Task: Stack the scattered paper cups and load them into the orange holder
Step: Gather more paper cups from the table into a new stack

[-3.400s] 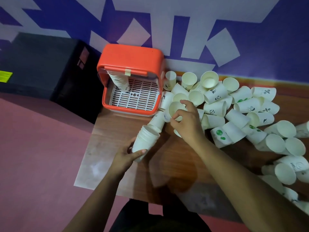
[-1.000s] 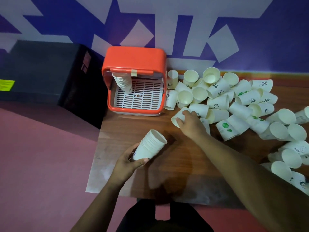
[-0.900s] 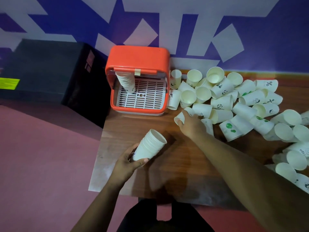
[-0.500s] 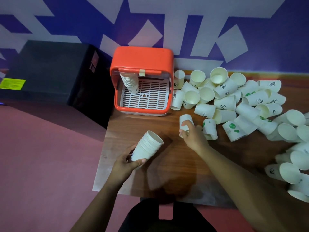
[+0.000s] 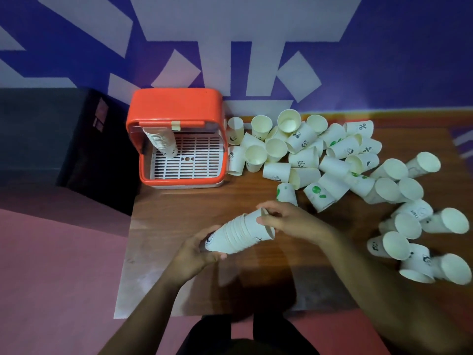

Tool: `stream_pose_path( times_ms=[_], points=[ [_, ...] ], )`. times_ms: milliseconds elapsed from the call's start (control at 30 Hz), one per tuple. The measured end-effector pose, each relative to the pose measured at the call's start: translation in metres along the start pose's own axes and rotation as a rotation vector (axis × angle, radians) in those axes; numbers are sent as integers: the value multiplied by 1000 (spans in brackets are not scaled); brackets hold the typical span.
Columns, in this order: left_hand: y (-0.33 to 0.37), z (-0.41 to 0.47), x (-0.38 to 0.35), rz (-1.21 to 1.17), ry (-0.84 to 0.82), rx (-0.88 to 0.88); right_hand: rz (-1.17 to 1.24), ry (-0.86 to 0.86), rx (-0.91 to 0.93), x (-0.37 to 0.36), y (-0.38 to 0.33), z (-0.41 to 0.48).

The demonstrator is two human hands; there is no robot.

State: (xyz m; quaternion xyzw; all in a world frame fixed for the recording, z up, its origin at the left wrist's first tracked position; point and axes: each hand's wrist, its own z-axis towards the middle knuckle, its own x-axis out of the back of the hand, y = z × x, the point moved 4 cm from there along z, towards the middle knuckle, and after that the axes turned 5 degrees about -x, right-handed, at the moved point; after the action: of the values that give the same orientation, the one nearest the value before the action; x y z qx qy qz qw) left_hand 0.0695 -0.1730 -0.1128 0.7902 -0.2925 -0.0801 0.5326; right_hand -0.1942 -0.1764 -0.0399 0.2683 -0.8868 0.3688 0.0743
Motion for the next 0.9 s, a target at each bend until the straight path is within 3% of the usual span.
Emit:
stream_pose_path(
  times_ms=[133,267,333,400,467,733,900],
  points=[
    [8,6,-16,-46,7,5,-12,6,57,-20,2,1],
    [5,7,-25,-70,30,26,124,76,69,-22,12,4],
    [4,7,-28,-84,54,40,140,295,-4,-4,26,16],
    [3,6,-30,-87,76,62,-3,556,-77,15,41,32],
    [-1,2,-31,-90,94,80,-128,668,-126,23,53,51],
    [-19,-15,-17,-26,169,142,-169,645,-329,13,79,98],
    [-19,-12,-15,16,216,146,259,483,-194,12,75,73]
  ],
)
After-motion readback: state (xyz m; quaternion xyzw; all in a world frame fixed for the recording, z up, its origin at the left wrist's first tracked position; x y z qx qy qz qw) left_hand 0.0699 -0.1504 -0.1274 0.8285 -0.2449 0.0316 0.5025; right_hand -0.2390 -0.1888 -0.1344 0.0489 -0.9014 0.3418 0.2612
